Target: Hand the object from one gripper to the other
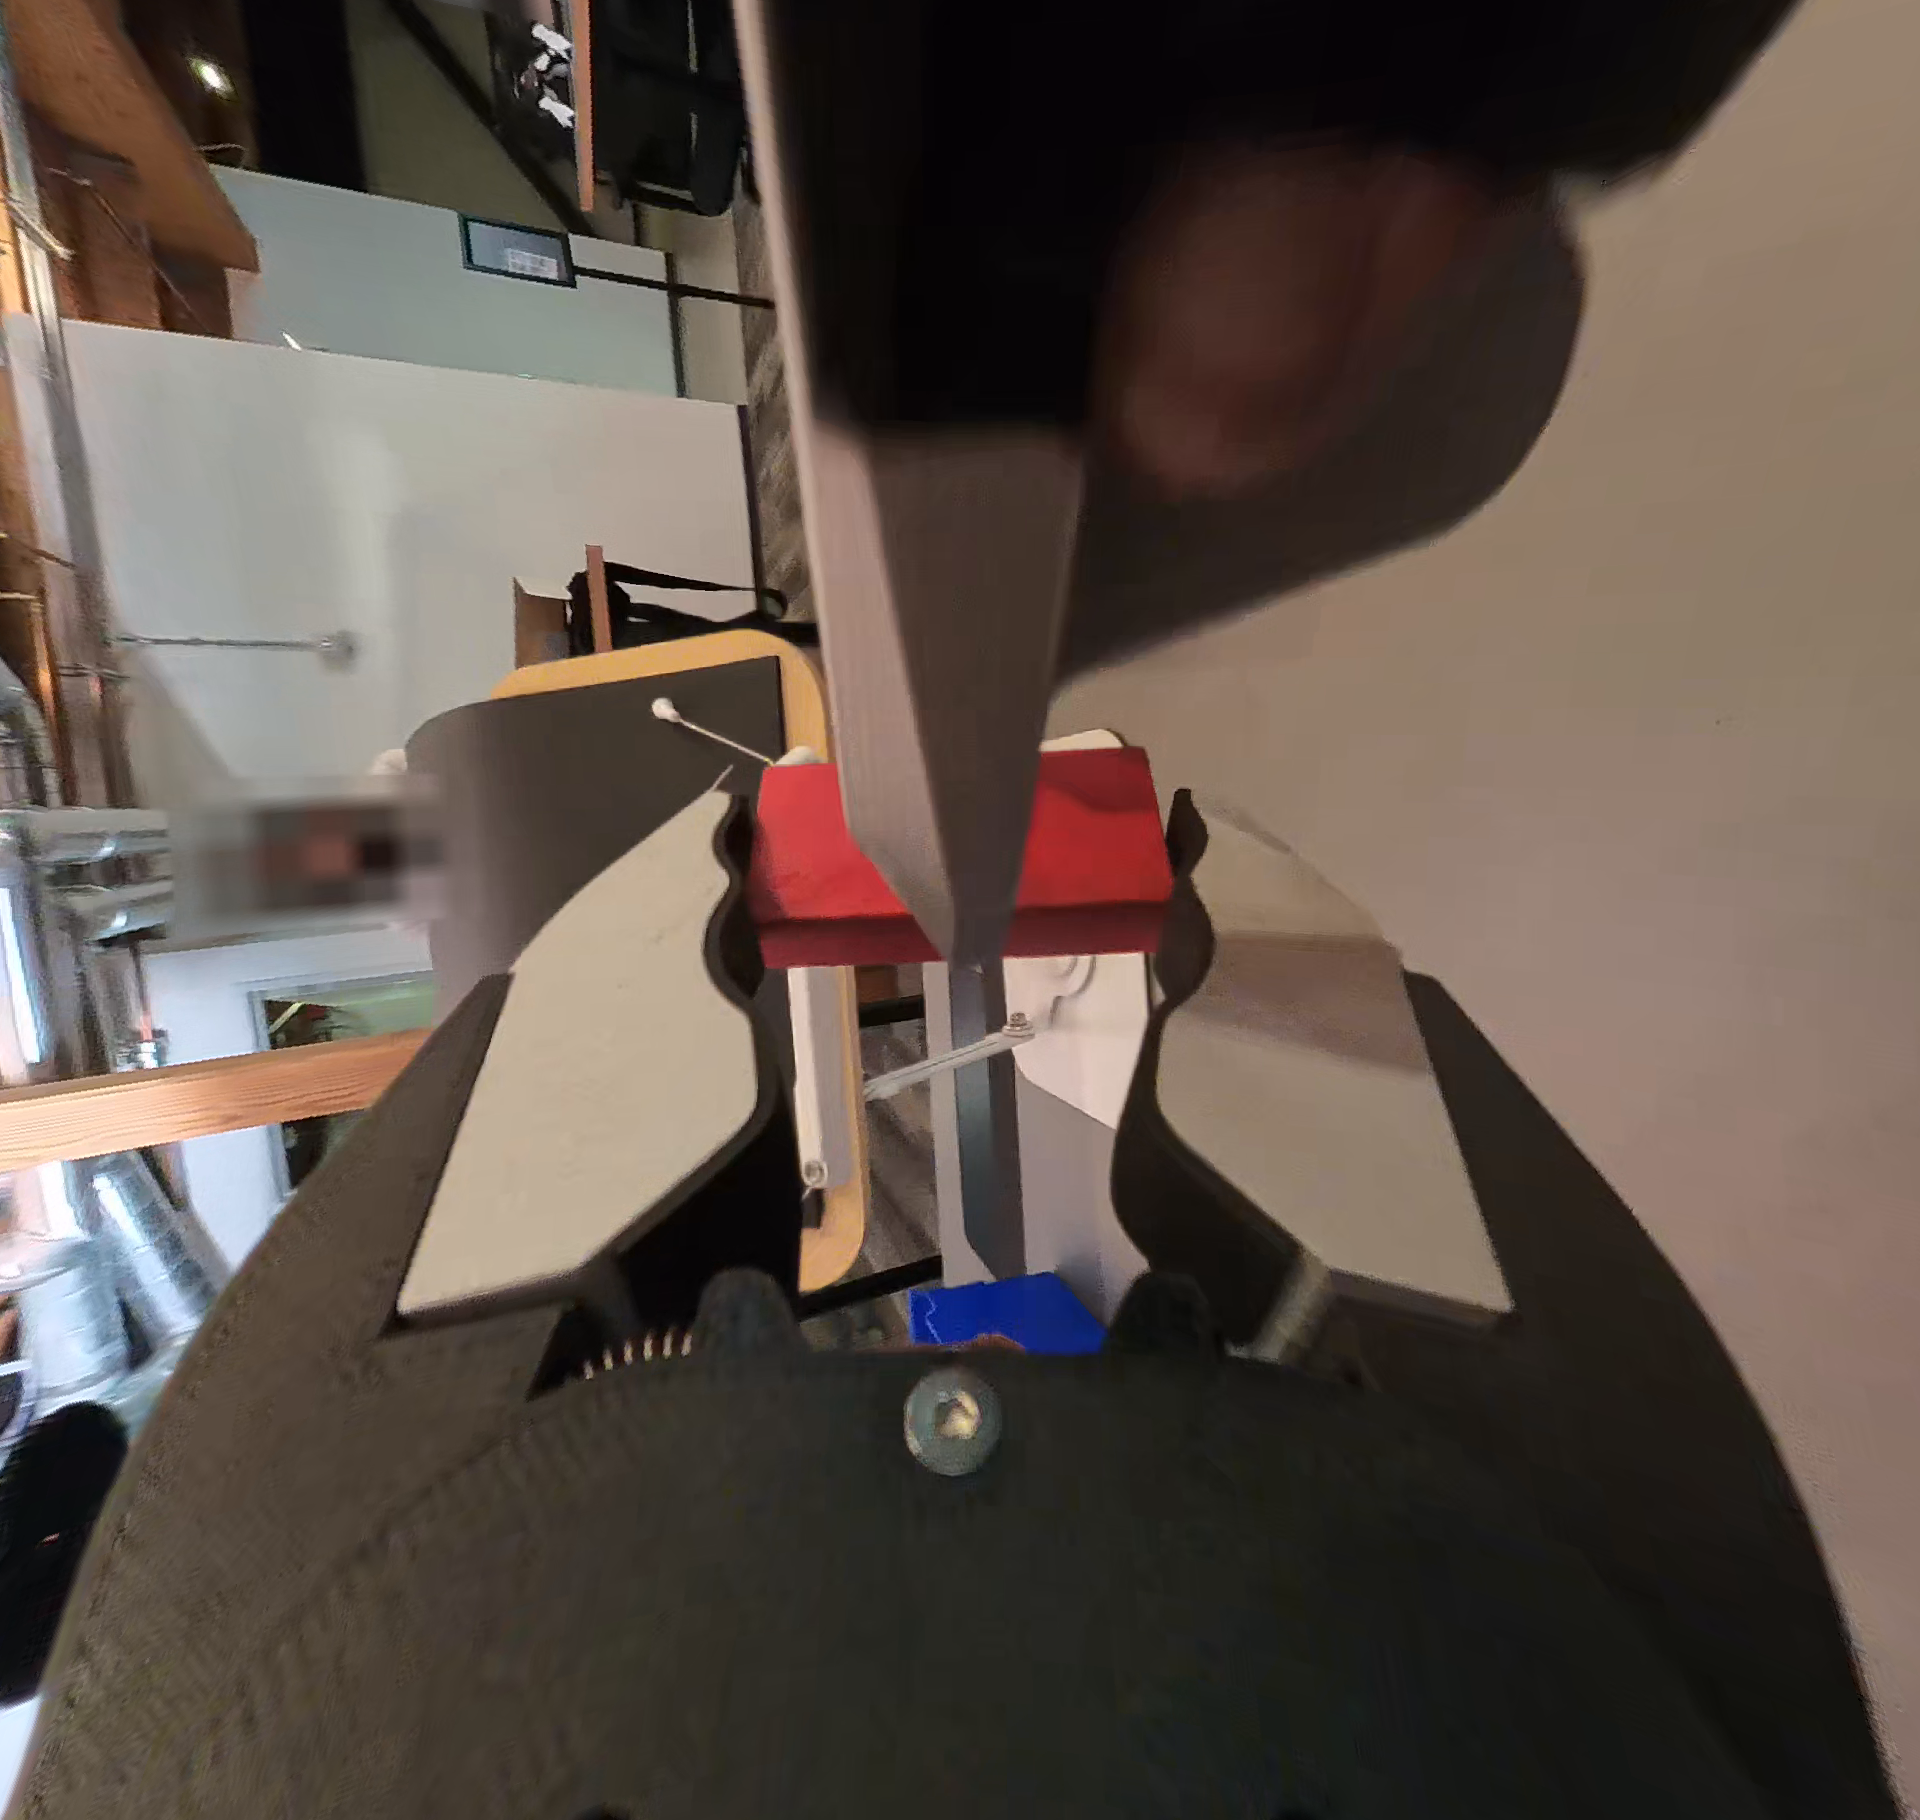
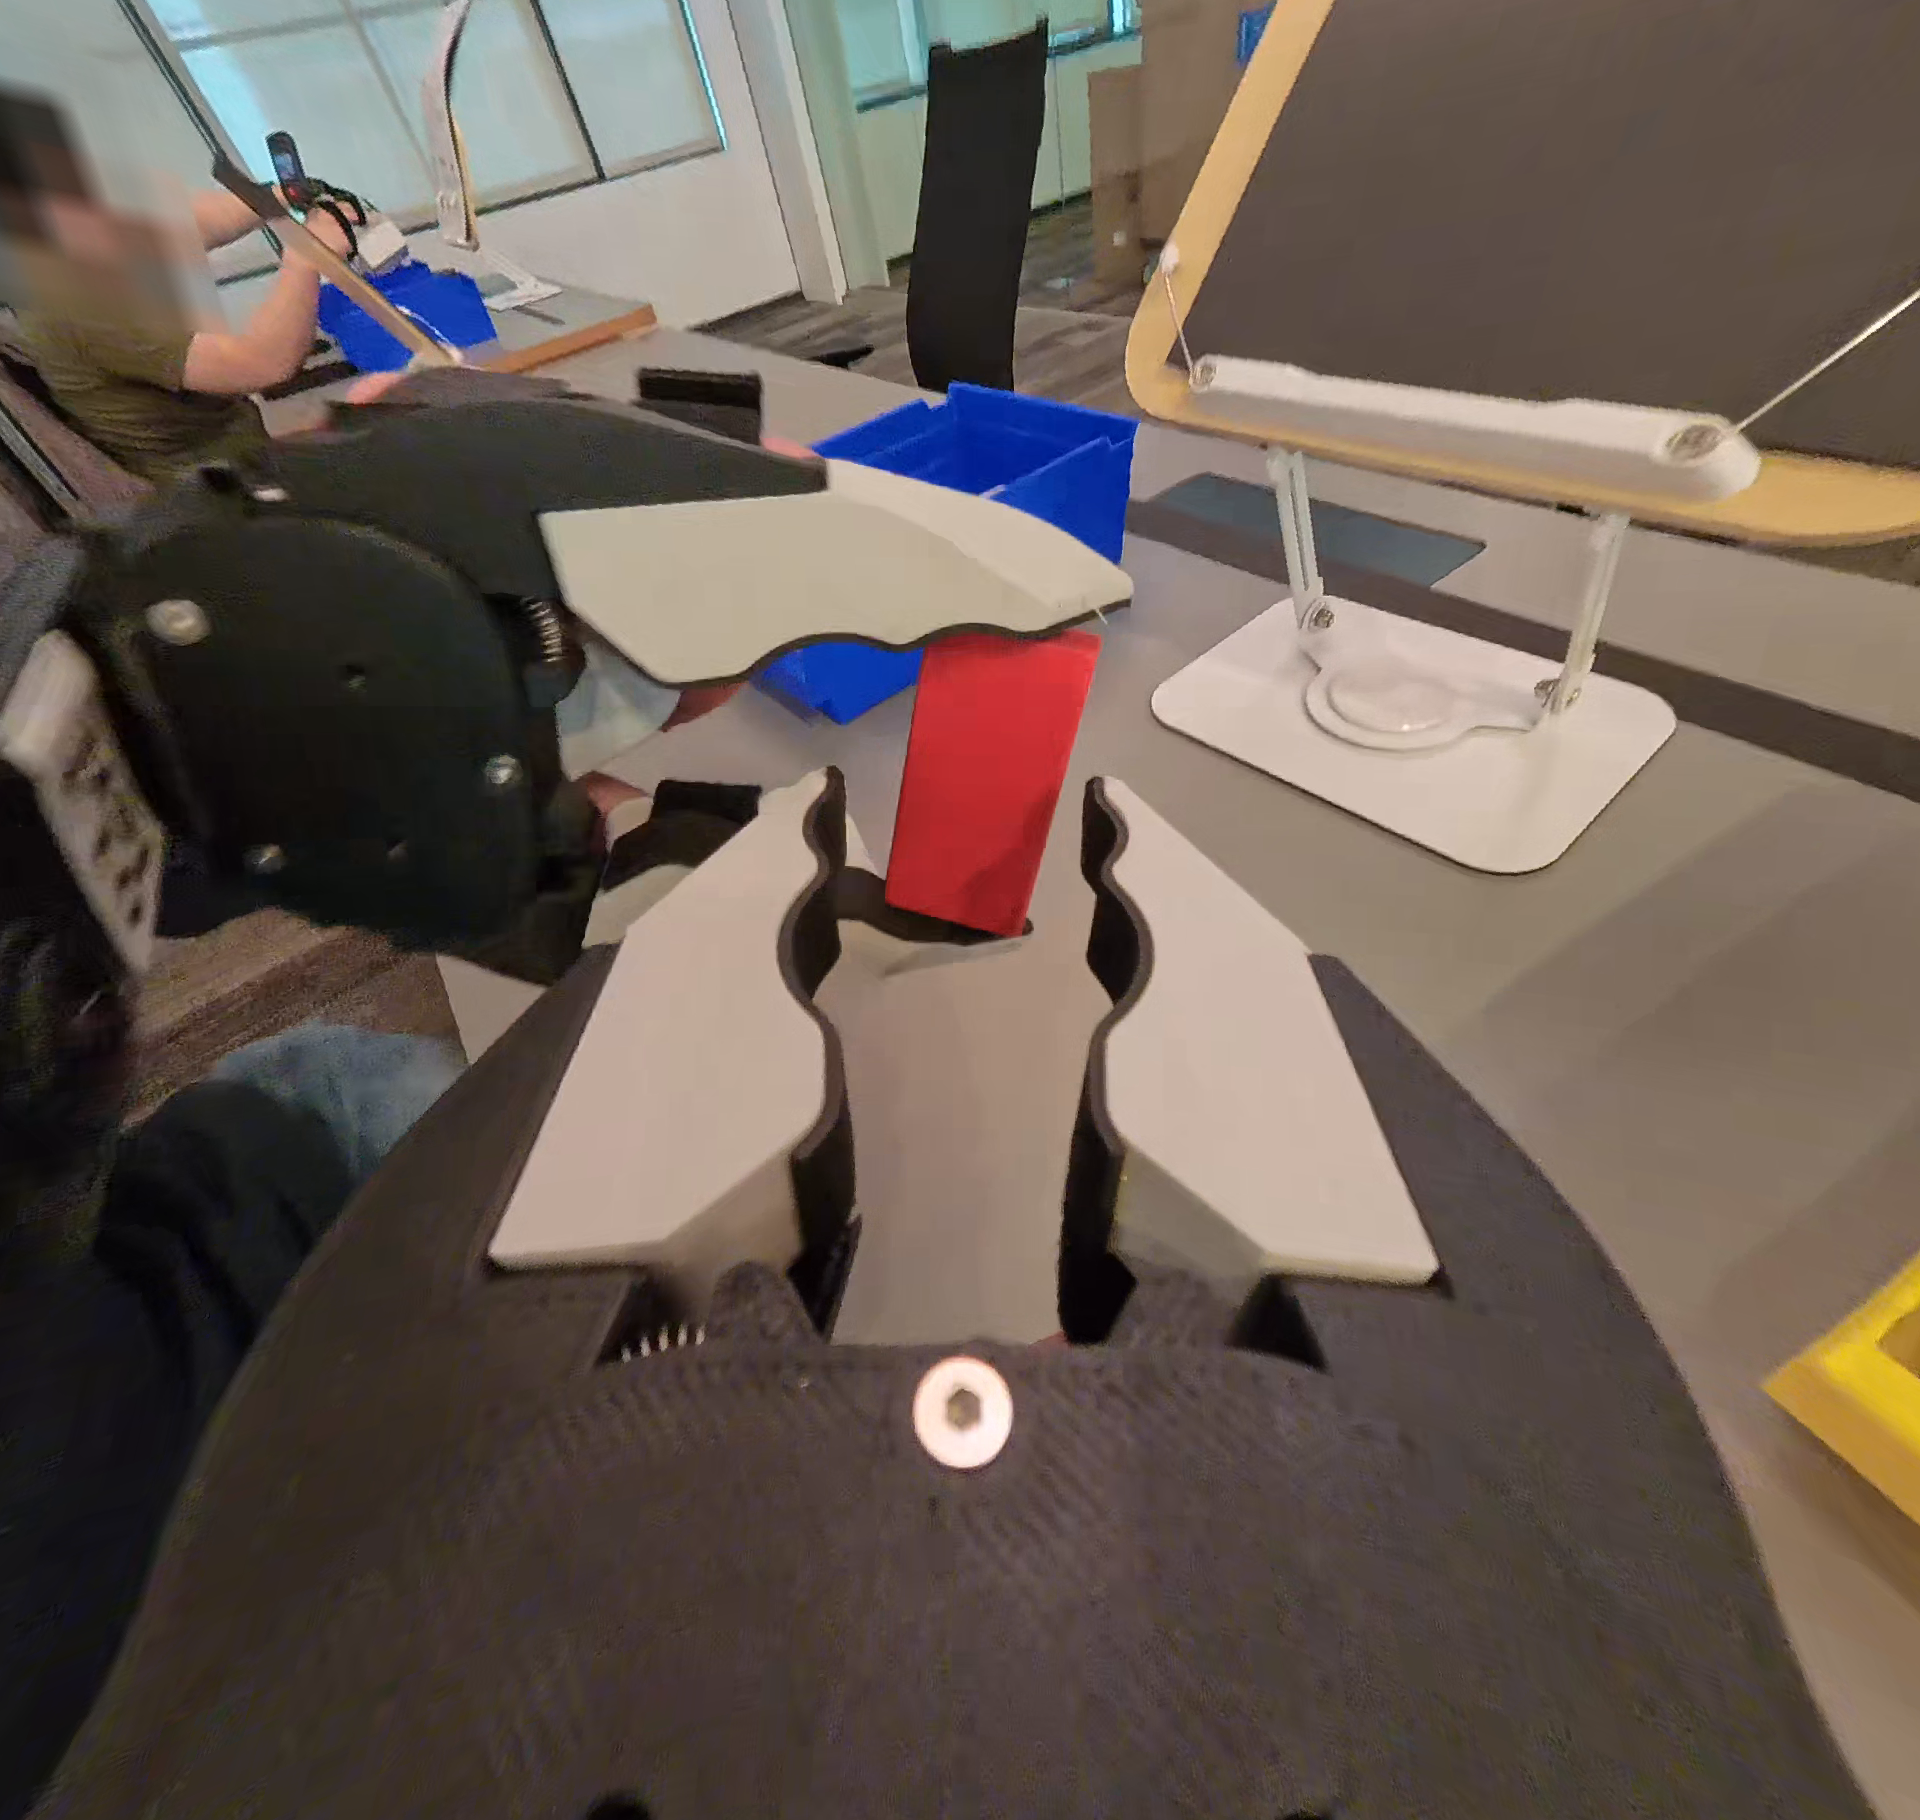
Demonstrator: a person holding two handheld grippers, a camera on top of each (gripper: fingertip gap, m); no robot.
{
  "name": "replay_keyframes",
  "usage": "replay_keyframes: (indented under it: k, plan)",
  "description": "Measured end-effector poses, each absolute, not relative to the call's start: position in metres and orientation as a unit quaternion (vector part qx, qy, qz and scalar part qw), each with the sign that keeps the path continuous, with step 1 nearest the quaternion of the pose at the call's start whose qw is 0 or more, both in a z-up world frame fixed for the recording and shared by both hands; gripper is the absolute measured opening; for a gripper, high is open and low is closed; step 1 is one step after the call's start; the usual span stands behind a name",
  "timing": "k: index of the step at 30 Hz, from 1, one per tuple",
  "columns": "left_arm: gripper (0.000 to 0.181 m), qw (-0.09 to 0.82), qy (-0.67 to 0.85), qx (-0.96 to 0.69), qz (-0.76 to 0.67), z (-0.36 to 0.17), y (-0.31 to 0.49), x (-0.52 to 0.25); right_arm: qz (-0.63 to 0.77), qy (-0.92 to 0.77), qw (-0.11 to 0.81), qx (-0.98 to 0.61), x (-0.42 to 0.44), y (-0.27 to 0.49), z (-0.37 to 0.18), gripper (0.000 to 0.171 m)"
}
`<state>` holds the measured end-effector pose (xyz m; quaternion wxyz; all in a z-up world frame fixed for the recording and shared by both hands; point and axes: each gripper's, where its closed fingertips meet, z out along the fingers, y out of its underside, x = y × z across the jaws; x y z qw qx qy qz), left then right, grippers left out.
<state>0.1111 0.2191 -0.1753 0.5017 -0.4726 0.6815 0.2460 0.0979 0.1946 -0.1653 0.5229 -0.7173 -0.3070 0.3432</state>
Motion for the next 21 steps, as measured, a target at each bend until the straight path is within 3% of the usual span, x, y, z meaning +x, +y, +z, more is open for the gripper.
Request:
replay_keyframes:
  k: [4,12,14,18,21]
  plan:
    - [0.074,0.506,0.677,-0.454,0.281,-0.175,0.219,0.117,0.341,-0.303,0.518,-0.723,0.092,0.204,-0.176,0.032]
    - [0.075,0.522,0.667,-0.462,0.262,-0.176,0.220,0.118,0.369,-0.316,0.519,-0.704,0.091,0.203,-0.176,0.031]
    - [0.075,0.536,0.667,-0.468,0.221,-0.174,0.214,0.121,0.405,-0.321,0.509,-0.688,0.090,0.197,-0.171,0.031]
    - [0.091,0.574,0.659,-0.464,0.144,-0.161,0.201,0.120,0.525,-0.320,0.477,-0.628,0.096,0.182,-0.151,0.031]
    - [0.088,0.595,0.659,-0.450,0.093,-0.153,0.191,0.116,0.588,-0.360,0.430,-0.583,0.103,0.164,-0.145,0.031]
